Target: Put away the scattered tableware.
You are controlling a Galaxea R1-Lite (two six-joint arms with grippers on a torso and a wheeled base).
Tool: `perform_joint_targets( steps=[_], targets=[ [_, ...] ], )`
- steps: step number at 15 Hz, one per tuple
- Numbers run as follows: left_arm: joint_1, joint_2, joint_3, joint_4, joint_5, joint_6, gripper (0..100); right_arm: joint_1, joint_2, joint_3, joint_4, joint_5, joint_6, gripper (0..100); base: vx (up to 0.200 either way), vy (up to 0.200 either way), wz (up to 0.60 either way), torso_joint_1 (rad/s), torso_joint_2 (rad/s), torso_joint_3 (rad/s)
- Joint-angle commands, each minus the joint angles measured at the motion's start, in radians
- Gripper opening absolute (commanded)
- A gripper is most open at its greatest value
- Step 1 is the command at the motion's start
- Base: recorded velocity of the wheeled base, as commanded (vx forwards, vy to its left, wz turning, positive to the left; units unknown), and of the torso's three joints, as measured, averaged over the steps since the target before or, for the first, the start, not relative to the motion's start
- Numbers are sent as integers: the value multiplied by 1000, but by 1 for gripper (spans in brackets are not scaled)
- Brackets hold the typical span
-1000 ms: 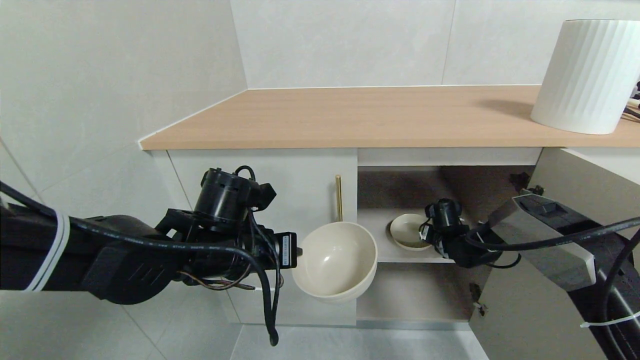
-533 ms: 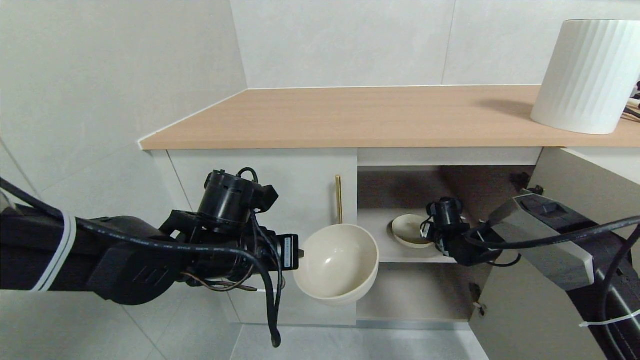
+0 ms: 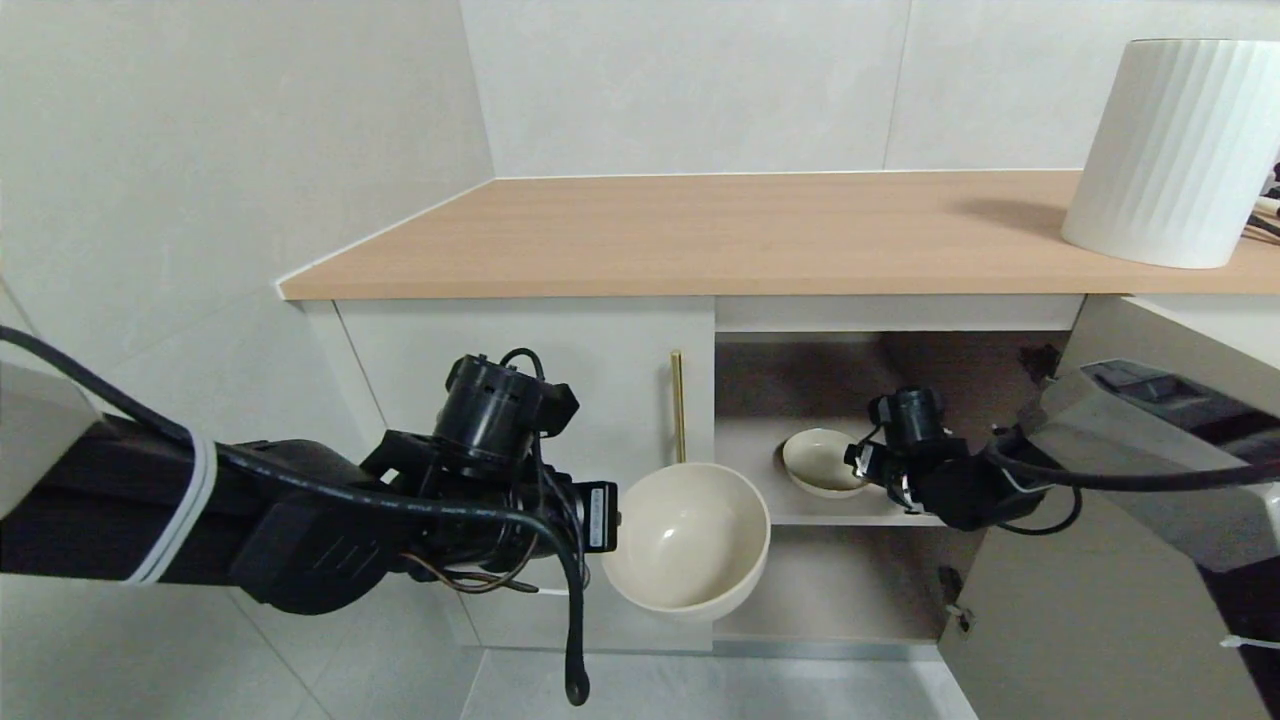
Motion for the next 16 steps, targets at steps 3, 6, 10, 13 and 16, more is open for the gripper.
perform_joint_targets(
  steps=[3, 6, 10, 13, 16],
  targets=[
    [-56, 102, -4, -60, 70, 1, 0, 110, -406, 269, 120, 150, -18, 100, 0, 0, 0, 0, 0, 0],
    [-94, 157, -4, -68, 98, 1, 0, 259, -657, 296, 402, 243, -26, 100, 0, 0, 0, 0, 0, 0],
    [-113, 162, -3, -68, 101, 1, 0, 377, -705, 298, 543, 300, -27, 100, 0, 0, 0, 0, 0, 0],
    [-122, 154, -3, -69, 118, 1, 0, 423, -597, 293, 586, 289, -30, 100, 0, 0, 0, 0, 0, 0],
    [-125, 153, -3, -69, 122, 1, 0, 423, -515, 289, 585, 283, -43, 100, 0, 0, 0, 0, 0, 0]
  ],
)
